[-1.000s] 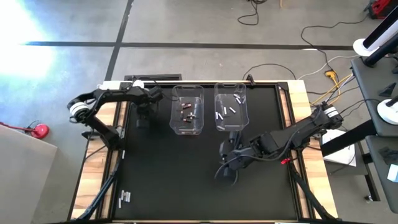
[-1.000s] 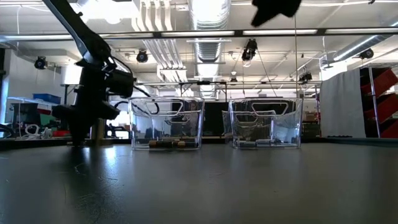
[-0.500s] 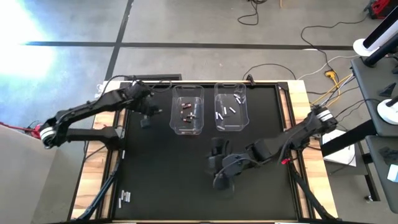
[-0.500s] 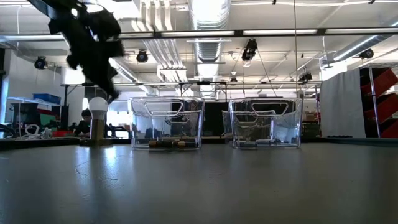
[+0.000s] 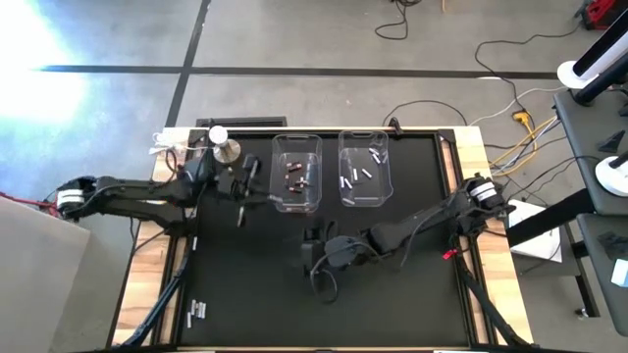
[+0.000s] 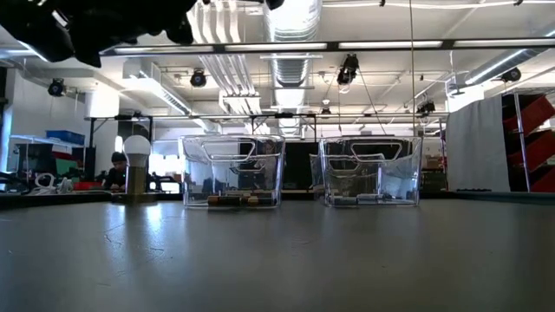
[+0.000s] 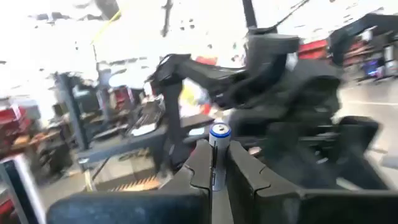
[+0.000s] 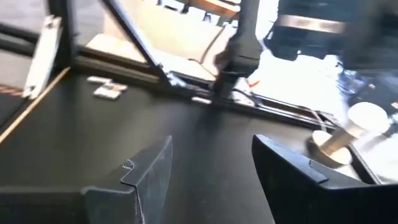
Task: Sort batteries
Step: Put the white battery into the right transparent bin
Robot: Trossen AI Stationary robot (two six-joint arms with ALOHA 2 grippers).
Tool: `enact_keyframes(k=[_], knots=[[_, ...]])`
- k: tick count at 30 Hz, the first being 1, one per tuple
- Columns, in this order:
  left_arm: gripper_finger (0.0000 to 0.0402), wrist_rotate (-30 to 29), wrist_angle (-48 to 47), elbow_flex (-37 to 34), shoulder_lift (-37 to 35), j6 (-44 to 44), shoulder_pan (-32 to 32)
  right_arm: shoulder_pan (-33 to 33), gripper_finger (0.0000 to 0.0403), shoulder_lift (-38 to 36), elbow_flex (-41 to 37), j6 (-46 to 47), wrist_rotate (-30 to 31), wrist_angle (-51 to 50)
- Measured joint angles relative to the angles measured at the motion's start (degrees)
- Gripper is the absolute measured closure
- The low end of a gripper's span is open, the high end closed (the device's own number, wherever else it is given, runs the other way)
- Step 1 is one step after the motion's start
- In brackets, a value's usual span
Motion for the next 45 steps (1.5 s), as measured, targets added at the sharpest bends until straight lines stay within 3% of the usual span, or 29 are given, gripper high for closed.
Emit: enact_keyframes(k=[5, 8, 13, 15, 17, 23, 30, 40, 45], knots=[[0.0397, -6.2, -1.1, -0.4, 3.6, 3.3, -5.3, -0.8, 0.0188, -2.6, 0.1, 3.0, 3.8, -0.9], [0.0397, -6.5, -1.2, -0.3, 6.8, 5.8, -6.2, -1.0, 0.0188, -3.0, 0.2, 4.6, 7.4, -3.2], [0.0397, -6.8, -0.7, 1.3, 8.7, 2.8, -6.1, -1.0, 0.0188, -3.1, 0.1, 4.4, 26.7, -11.4], [0.0396, -6.7, -0.3, 1.4, 9.1, 2.4, -6.2, -1.2, 0.0188, -3.3, 0.1, 3.8, 31.8, -13.5], [0.0395, -6.7, 0.1, 1.6, 9.4, 2.4, -6.2, -1.3, 0.0188, -3.4, 0.1, 3.6, 31.2, -13.6], [0.0394, -6.7, 2.1, 2.3, 10.7, 1.7, -6.8, -1.8, 0.0188, -3.4, 0.1, 4.0, 16.5, -9.7], [0.0394, -6.8, 6.5, 2.3, 13.4, 1.7, -7.7, -3.2, 0.0196, -3.5, 0.0, 4.1, 16.0, -7.1], [0.0394, -7.1, 6.8, 2.3, 13.5, 1.1, -7.7, -4.5, 0.029, -3.9, 0.0, 6.8, 15.9, -6.8], [0.0393, -6.5, 6.4, 2.3, 13.5, 0.8, -7.7, -4.5, 0.0308, -4.9, 0.0, 7.1, 16.5, -8.2]])
